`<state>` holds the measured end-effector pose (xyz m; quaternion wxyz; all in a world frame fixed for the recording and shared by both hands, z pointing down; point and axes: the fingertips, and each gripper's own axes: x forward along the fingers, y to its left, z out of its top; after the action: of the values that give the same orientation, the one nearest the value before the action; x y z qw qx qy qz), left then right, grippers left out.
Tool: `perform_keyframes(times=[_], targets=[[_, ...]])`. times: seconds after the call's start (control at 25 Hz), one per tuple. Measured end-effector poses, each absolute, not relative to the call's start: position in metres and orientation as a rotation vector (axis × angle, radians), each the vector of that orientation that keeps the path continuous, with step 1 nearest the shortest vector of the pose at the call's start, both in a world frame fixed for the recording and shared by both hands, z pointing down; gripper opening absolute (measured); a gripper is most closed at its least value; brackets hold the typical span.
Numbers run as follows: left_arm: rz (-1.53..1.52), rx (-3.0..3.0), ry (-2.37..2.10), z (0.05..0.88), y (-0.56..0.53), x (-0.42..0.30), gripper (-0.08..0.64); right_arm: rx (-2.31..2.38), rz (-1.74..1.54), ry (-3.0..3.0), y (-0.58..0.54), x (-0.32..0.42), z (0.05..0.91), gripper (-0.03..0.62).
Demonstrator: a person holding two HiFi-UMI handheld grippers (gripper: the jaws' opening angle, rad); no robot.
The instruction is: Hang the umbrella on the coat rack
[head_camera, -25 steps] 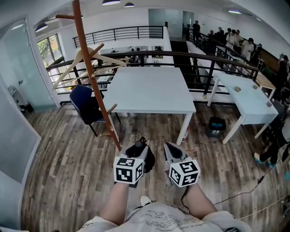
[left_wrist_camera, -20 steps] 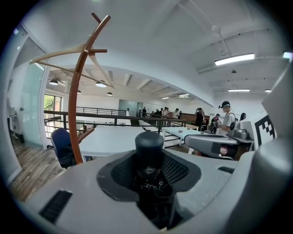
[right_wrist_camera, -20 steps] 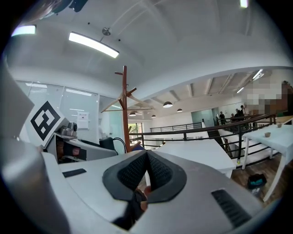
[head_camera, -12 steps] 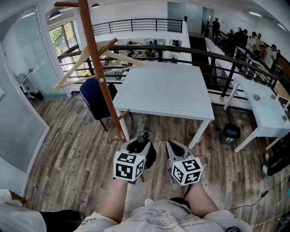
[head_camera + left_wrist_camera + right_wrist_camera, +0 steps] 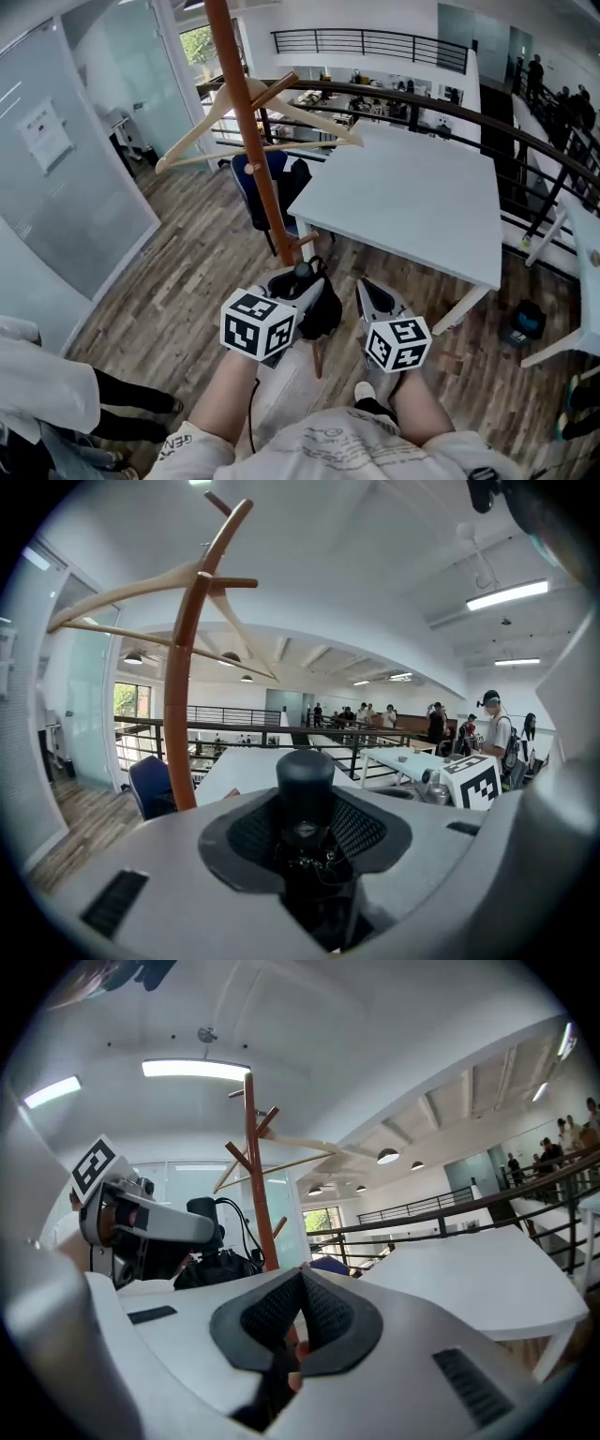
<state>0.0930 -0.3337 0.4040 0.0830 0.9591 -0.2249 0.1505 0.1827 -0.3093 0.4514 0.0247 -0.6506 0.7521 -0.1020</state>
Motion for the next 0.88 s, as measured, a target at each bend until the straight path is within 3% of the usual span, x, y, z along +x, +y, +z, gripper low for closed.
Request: perform_keyframes(times=[0.36, 0.88], targets=[[0.437, 2.846, -0.829, 0.325, -0.424, 0.203, 0.158, -1.718, -0.324, 2.518, -0.427, 0.317, 0.410, -0.002], [0.406, 2.897, -0.814, 0.220, -0.469, 0.158, 0.158, -1.513, -0.358, 2.645, -0.490, 0.277, 0.395, -0.002]])
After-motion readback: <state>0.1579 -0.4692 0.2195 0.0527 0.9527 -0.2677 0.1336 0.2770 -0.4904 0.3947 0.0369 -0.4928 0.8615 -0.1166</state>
